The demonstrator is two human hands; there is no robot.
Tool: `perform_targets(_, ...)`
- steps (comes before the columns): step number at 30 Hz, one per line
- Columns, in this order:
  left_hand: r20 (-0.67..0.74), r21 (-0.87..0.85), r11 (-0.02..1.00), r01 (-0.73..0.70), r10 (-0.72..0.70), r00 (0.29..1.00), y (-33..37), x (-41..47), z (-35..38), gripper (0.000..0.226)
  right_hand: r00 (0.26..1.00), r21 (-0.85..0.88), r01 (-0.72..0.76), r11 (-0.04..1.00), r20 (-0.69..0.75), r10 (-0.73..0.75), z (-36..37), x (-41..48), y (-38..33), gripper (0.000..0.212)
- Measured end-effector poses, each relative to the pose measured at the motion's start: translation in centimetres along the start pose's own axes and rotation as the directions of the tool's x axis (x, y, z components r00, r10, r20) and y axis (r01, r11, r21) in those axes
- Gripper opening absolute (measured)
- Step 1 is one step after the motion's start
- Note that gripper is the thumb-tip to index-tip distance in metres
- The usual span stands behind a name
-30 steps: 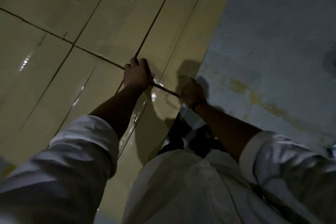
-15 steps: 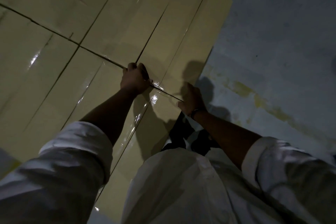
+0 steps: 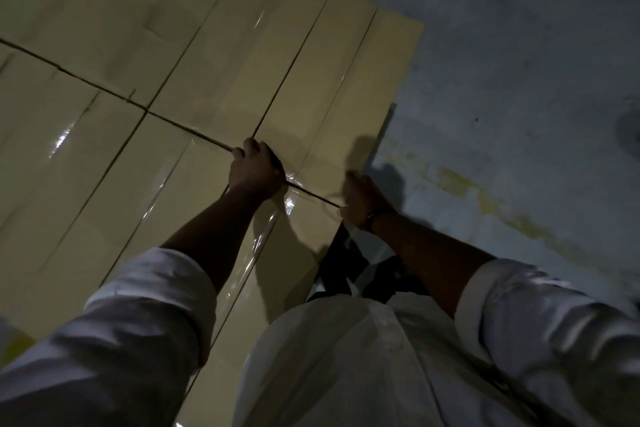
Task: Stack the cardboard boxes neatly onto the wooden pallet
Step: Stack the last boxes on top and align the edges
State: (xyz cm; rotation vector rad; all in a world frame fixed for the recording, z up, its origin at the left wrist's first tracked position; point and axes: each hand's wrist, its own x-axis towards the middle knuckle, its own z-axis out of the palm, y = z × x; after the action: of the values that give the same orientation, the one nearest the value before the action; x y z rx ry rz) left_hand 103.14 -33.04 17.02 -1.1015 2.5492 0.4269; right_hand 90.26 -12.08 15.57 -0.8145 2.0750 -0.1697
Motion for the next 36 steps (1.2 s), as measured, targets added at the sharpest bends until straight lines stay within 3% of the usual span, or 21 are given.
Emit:
perform_targets(5, -0.008, 0.025, 0.999, 0.044, -0.044, 0.999, 1.0, 0.3, 0.1, 0.071, 0.998, 0.016, 0.019, 1.0, 0.055, -0.02, -2.2, 0.2, 0.9, 0.076)
perform_targets(7, -0.014, 0.029, 0.999, 0.038, -0.037, 0.999, 1.3, 0.7, -0.3, 0.065, 0.999, 0.02, 0.026, 0.999, 0.042, -0.027, -3.0, 0.7, 1.1, 0.072)
perform_targets(12, -0.026, 0.02, 0.998, -0.064, 0.065, 0.998, 3.5, 1.6, -1.6, 0.049, 0.998, -0.157, 0.051, 0.986, -0.031, -0.057, -5.5, 1.0, 1.1, 0.075)
perform_targets(15, -0.022, 0.015, 0.997, -0.082, 0.082, 0.996, 5.6, 2.7, -2.6, 0.055, 0.995, -0.128, 0.048, 0.991, -0.076, -0.058, -6.9, 1.5, 1.9, 0.077)
perform_targets(21, -0.039, -0.009, 0.993, -0.116, 0.116, 0.993, 9.6, 5.9, -3.9, 0.046, 0.983, -0.093, 0.094, 0.991, -0.149, -0.107, -10.4, 3.8, 4.1, 0.071)
perform_targets(28, -0.039, -0.047, 0.997, 0.062, -0.064, 0.997, 14.8, 10.3, -7.6, 0.043, 0.963, -0.058, 0.264, 0.963, -0.033, -0.266, -19.9, 8.3, 5.5, 0.063)
perform_targets(34, -0.083, -0.16, 0.948, 0.274, -0.289, 0.954, 20.3, 13.3, -10.9, 0.047, 0.872, -0.099, 0.48, 0.872, -0.06, -0.486, -31.5, 11.4, 6.4, 0.057)
perform_targets(36, -0.119, -0.224, 0.921, 0.318, -0.35, 0.929, 22.5, 14.4, -11.6, 0.047, 0.849, -0.147, 0.522, 0.841, -0.01, -0.528, -35.4, 12.9, 6.7, 0.059)
